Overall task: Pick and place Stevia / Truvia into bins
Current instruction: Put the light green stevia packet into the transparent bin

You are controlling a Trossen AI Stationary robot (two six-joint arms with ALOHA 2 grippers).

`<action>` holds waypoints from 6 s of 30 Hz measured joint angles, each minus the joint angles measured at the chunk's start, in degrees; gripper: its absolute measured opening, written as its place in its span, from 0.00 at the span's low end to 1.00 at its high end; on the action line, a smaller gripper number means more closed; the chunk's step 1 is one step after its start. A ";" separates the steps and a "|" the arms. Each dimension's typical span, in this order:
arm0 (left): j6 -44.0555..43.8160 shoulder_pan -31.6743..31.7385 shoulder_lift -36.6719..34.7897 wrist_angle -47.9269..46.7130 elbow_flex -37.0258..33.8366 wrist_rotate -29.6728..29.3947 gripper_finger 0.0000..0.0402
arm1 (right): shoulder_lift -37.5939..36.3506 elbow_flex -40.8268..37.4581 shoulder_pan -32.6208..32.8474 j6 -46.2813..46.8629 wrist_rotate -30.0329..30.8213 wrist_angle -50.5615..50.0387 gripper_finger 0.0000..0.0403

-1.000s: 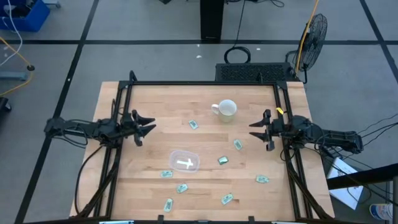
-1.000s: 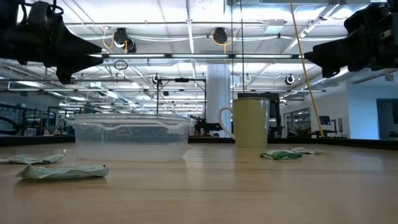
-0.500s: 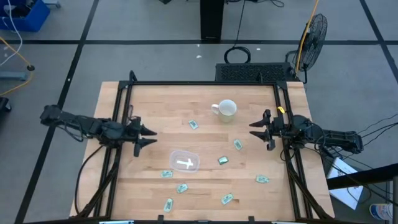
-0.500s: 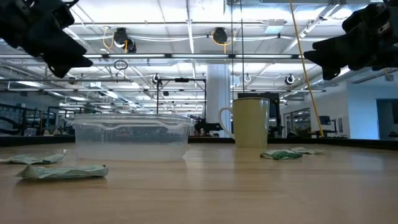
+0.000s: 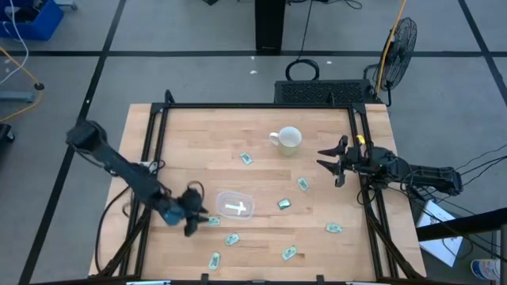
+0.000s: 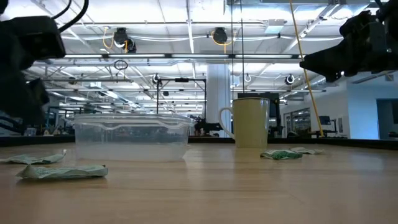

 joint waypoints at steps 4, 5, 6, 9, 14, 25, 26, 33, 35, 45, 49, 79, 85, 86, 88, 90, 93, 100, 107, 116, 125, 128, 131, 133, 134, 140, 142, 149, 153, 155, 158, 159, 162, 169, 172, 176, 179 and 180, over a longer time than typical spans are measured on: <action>-3.71 -2.23 10.93 6.91 1.54 0.52 0.42 | 0.00 0.02 0.00 -1.55 0.00 0.01 0.39; -4.69 -2.42 12.75 6.81 2.07 -0.04 0.42 | 0.00 0.02 0.00 -1.53 0.00 -0.03 0.39; -5.31 -2.54 14.21 6.76 2.57 -1.00 0.42 | 0.00 0.01 0.00 -1.47 0.00 0.01 0.39; -4.54 -2.23 16.82 4.59 4.52 -1.53 0.42 | 0.00 0.02 0.00 -1.37 0.00 0.50 0.39; -1.90 -2.28 16.54 -0.29 6.37 -1.80 0.42 | 0.00 0.01 0.00 -2.62 0.00 4.19 0.39; -1.87 -3.61 11.78 -19.68 15.85 0.92 0.42 | 0.00 0.00 0.00 -4.63 -0.10 7.31 0.39; -2.72 -3.69 11.77 -22.03 16.64 0.21 0.42 | 0.00 0.00 0.00 -4.68 -0.11 7.27 0.39; -12.85 -3.64 11.74 -24.70 14.59 -1.89 0.42 | 0.00 0.00 0.00 -4.72 -0.14 7.19 0.39; -14.74 -3.63 11.74 -24.22 13.46 -1.97 0.42 | 0.00 0.00 0.00 -4.72 -0.13 7.21 0.39; -13.22 -3.79 11.71 -11.87 8.04 -2.60 0.42 | 0.00 0.00 0.00 -6.31 -0.04 5.74 0.39; -13.77 -4.16 11.48 -8.97 5.84 -1.69 0.42 | 0.00 0.00 0.00 -6.29 -0.02 4.46 0.39; 16.35 -5.13 10.29 -8.42 4.51 -4.77 0.01 | 0.00 0.00 0.01 -8.78 0.13 2.08 0.39; 25.72 -1.50 4.83 -16.81 12.53 -10.70 0.01 | 0.00 0.00 0.00 -9.81 0.27 2.19 0.39; 27.13 -0.47 4.30 -17.90 13.90 -11.62 0.01 | 0.00 0.02 0.02 -10.12 0.28 2.37 0.39; 30.38 2.16 4.00 -18.07 16.37 -12.29 0.01 | 0.00 0.02 0.02 -10.26 0.28 2.49 0.39; 33.57 5.32 4.06 -18.21 17.37 -10.78 0.01 | 0.00 0.01 0.01 -10.27 0.28 2.54 0.39; 35.83 11.18 5.41 -17.87 17.56 -5.49 0.01 | 0.00 0.00 0.00 -10.27 0.28 2.54 0.39; 35.08 21.19 9.84 -18.23 17.59 6.63 0.01 | -0.01 0.02 0.02 -8.97 0.28 2.54 0.39; 32.60 23.82 10.10 -17.90 17.62 10.82 0.03 | 0.00 0.00 0.02 -8.91 0.36 2.52 0.39; 32.65 24.81 10.07 -18.02 17.62 10.33 0.14 | 4.47 0.48 0.49 -7.34 -1.53 2.55 0.49; 32.90 24.82 10.07 -19.04 22.80 10.37 0.30 | 20.66 6.35 6.90 -4.42 1.26 3.67 0.53; 37.53 24.82 10.03 -20.72 26.92 8.61 0.31 | 28.46 7.42 9.44 -4.16 4.34 4.53 0.53; 41.94 24.82 9.99 -22.02 30.32 5.27 0.31 | 35.89 7.86 10.65 -3.42 5.77 4.29 0.53; 44.74 24.82 9.99 -22.14 32.13 2.78 0.31 | 40.38 8.02 10.71 -0.01 6.22 3.89 0.53; 45.89 24.82 9.99 -22.00 32.86 1.55 0.31 | 42.59 7.86 10.70 1.86 6.28 3.68 0.53; 48.29 25.01 9.99 -21.43 34.40 -1.64 0.31 | 51.87 7.41 10.04 5.55 9.07 10.20 0.53; 48.31 25.09 9.99 -21.43 34.40 -1.64 0.31 | 54.57 7.41 10.01 5.86 8.96 13.67 0.53; 48.66 25.15 9.99 -21.37 34.40 -1.66 0.31 | 62.53 7.47 10.01 7.48 8.90 16.94 0.53; 48.70 25.15 9.99 -21.32 34.40 -1.65 0.31 | 66.72 7.47 10.01 9.69 8.87 20.26 0.53; 48.70 25.15 9.99 -21.32 34.40 -1.67 0.31 | 68.68 7.47 10.01 9.69 8.85 22.55 0.53; 48.70 25.15 9.99 -21.32 34.40 -1.67 0.31 | 71.47 7.54 10.01 9.45 8.85 25.71 0.51; 48.70 25.15 9.99 -21.32 34.40 -1.67 0.31 | 72.39 7.56 10.01 9.45 8.85 26.80 0.50; 48.68 25.15 9.99 -21.32 34.40 -1.67 0.31 | 74.07 7.56 10.01 8.60 8.83 30.03 0.46; 48.67 25.15 9.99 -21.32 34.40 -1.67 0.31 | 74.62 7.54 10.01 7.68 8.81 34.40 0.40; 48.66 25.15 9.99 -21.32 34.40 -1.67 0.31 | 74.66 7.54 9.99 7.63 8.83 36.57 0.41; 48.66 25.15 9.99 -21.32 34.40 -1.67 0.31 | 77.31 7.54 9.99 8.70 8.81 38.14 0.41; 48.63 25.15 9.99 -21.28 34.40 -1.67 0.31 | 80.60 7.54 9.99 9.84 8.81 42.16 0.41; 48.61 25.15 9.99 -21.28 34.40 -1.67 0.31 | 81.79 7.54 9.99 9.91 8.81 43.69 0.41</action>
